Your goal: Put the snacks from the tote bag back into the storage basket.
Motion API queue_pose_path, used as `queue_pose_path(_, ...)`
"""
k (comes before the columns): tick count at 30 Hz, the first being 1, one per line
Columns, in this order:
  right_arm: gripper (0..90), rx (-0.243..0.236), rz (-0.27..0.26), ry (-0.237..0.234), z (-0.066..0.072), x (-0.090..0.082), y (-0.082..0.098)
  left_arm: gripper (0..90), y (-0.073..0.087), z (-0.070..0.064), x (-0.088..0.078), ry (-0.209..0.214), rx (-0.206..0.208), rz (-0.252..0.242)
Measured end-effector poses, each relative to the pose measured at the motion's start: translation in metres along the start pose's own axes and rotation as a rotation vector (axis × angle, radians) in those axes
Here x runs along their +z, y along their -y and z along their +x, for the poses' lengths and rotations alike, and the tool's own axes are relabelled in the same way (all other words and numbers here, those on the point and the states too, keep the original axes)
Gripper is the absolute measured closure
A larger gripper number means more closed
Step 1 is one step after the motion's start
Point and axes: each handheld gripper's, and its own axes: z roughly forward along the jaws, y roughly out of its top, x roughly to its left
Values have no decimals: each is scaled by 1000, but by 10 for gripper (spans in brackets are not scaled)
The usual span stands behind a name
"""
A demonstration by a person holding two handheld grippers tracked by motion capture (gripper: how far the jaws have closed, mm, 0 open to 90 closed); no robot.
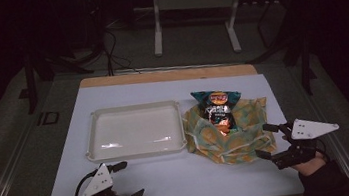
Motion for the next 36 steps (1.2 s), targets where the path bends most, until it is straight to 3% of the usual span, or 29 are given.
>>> queue_pose_path(10, 130, -39, -59, 38, -12, 2, -31, 3, -1, 0, 0, 2, 1, -5)
queue_pose_path(22, 135, -48, -70, 89, -27, 14, -53, 3, -1, 0, 0, -1, 3, -6)
queue_pose_path(36, 138, -2, -69, 177, -55, 32, -61, 3, -2, 0, 0, -6, 5, -17)
